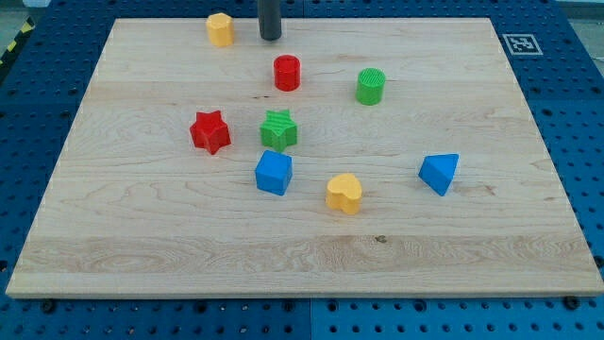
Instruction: Slide the yellow hexagon to the top left
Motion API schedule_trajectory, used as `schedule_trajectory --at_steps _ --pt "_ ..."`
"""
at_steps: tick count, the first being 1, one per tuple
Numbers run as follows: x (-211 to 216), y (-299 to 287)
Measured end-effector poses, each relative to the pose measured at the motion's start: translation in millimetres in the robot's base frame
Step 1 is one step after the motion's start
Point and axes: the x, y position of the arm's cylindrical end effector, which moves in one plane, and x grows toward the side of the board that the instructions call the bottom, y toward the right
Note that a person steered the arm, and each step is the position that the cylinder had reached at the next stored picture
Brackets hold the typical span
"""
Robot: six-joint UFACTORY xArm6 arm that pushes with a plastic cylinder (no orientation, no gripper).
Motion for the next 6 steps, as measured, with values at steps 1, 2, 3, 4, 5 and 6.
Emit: schedule_trajectory --at_steps 1,2,3,4,5,6 --pt "0.2 -19.7" --pt "-0.8 -53.1" --pt "-2.7 -84.3" --pt "-10.3 -108.7" --pt "-19.9 -127.8" --pt "-25.0 -126.7"
